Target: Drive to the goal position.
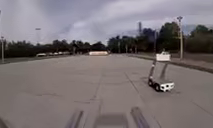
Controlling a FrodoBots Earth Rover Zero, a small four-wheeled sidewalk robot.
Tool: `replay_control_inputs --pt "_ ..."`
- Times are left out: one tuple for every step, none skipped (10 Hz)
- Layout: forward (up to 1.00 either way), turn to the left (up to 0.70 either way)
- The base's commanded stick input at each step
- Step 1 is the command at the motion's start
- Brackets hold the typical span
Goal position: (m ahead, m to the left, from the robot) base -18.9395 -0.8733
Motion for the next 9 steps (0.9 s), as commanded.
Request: replay_control_inputs --pt "1.0 -0.08" --pt "1.0 -0.27" --pt "1.0 -0.27" --pt "1.0 -0.27" --pt "1.0 -0.27" --pt "1.0 -0.27" --pt "1.0 -0.27" --pt "1.0 -0.27" --pt "1.0 -0.27"
